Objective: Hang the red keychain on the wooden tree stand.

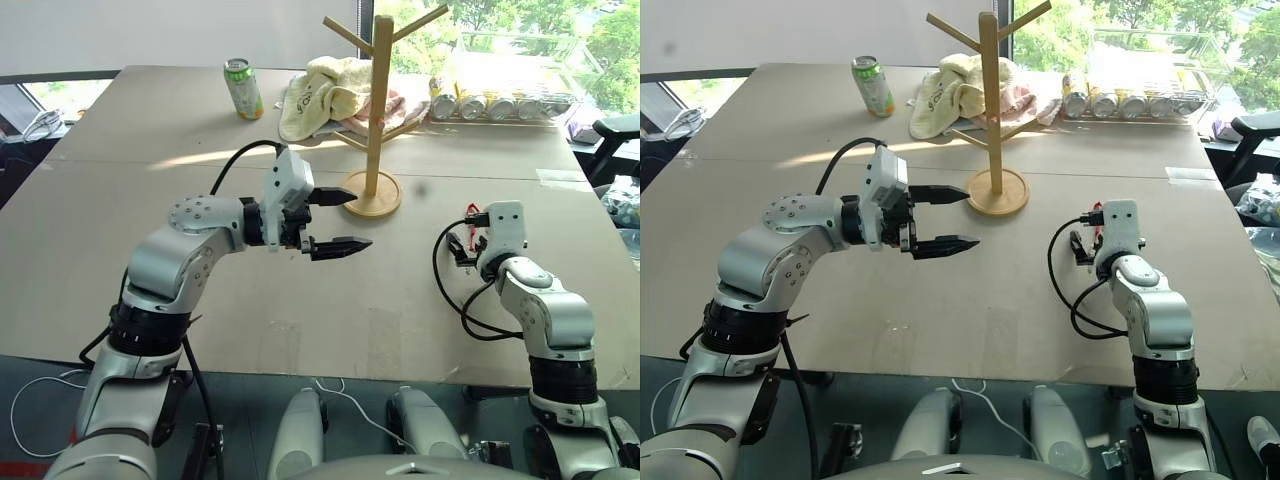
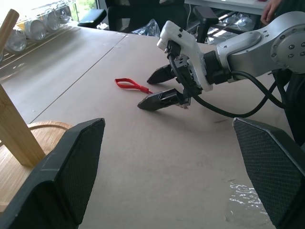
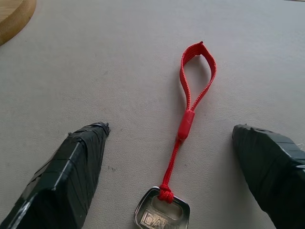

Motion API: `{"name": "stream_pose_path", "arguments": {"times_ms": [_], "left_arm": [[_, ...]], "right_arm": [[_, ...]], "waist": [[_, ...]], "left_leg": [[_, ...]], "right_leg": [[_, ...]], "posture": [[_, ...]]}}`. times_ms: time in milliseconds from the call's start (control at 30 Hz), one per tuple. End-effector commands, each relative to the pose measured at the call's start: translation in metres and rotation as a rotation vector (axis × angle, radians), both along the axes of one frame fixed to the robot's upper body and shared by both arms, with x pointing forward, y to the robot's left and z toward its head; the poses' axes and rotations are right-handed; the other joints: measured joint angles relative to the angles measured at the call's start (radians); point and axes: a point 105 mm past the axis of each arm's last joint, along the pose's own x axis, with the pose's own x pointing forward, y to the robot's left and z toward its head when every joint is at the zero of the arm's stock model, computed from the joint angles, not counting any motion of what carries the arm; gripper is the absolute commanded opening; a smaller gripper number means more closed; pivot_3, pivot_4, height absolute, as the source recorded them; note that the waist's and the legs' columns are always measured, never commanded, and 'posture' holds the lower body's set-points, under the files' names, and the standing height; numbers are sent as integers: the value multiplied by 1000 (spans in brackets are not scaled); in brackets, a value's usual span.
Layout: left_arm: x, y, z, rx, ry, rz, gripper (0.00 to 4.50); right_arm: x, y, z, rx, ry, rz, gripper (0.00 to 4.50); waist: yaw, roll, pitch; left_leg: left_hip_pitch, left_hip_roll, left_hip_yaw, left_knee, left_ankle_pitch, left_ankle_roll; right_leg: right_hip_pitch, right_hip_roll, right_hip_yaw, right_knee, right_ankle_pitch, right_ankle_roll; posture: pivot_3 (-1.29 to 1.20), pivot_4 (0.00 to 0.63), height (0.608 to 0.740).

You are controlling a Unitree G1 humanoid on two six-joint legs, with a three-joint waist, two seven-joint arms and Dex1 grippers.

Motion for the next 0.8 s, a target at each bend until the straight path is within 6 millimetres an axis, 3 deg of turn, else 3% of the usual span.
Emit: {"name": "stream_pose_path", "arguments": {"times_ms": [33, 100, 267, 433, 700, 800], "left_arm": [[-2, -1, 9, -6, -47, -7, 4431], [-2, 0, 9, -6, -46, -6, 4431], [-2, 0, 8, -6, -45, -3, 4500], [-2, 0, 6, -3, -44, 5, 4500], [-3, -1, 8, -8, -43, 4, 4500], [-2, 0, 10, -19, -53, 16, 4500]], "right_arm": [[3, 1, 1, 13, -14, 3, 4500], [3, -1, -2, 24, -8, -2, 4500], [-2, -2, -8, 34, 12, -4, 2496], [-4, 1, -12, 24, 19, 6, 140], [-5, -3, -12, 18, 21, -5, 56], [-3, 4, -3, 8, -22, 42, 56]], "waist": [[0, 0, 0], [-1, 0, 0], [1, 0, 0], [2, 0, 0], [2, 0, 0], [2, 0, 0]], "left_leg": [[0, 0, 0, 0, 0, 0], [0, 0, 0, 0, 0, 0], [0, 0, 0, 0, 0, 0], [0, 0, 0, 0, 0, 0], [0, 0, 0, 0, 0, 0], [0, 0, 0, 0, 0, 0]], "right_leg": [[0, 0, 0, 0, 0, 0], [0, 0, 0, 0, 0, 0], [0, 0, 0, 0, 0, 0], [0, 0, 0, 0, 0, 0], [0, 0, 0, 0, 0, 0], [0, 0, 0, 0, 0, 0]], "posture": [[0, 150, 732], [0, 150, 732], [0, 150, 732], [0, 150, 732], [0, 150, 732], [0, 150, 732]]}}
